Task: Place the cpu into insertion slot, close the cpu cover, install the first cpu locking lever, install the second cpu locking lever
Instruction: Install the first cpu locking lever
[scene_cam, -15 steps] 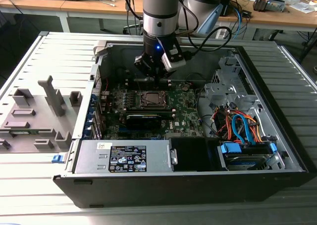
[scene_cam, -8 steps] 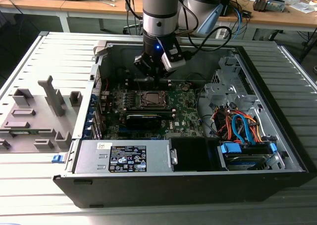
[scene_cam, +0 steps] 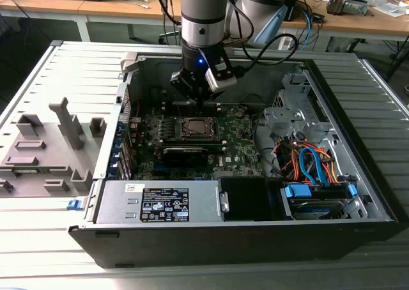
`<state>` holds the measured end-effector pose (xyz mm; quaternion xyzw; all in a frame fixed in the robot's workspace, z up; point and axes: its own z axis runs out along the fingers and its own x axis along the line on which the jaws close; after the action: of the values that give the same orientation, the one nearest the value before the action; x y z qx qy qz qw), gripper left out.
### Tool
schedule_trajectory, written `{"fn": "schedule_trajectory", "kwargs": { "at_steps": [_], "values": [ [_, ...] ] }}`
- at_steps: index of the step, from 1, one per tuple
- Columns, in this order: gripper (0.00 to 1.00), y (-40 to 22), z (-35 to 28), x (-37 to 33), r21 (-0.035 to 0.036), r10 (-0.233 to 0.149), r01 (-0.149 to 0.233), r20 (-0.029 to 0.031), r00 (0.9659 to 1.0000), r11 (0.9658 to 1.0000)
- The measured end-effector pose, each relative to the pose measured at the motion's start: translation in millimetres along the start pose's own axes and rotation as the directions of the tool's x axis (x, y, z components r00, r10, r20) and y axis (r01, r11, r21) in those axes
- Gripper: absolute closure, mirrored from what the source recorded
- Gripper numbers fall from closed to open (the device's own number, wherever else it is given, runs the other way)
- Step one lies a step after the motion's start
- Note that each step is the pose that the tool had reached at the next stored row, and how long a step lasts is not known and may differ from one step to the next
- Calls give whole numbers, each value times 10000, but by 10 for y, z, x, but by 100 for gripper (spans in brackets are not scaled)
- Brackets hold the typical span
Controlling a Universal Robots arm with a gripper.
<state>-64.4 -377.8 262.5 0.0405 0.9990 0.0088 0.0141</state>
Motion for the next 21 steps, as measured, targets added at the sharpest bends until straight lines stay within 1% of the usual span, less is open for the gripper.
{"fn": "schedule_trajectory", "kwargs": {
  "at_steps": [7, 21],
  "values": [
    [89, -11, -2, 82, -28, 1, -1, -2, 10000, 10000],
    [89, -18, -5, 165, -61, 2, -2, -4, 10000, 10000]
  ]
}}
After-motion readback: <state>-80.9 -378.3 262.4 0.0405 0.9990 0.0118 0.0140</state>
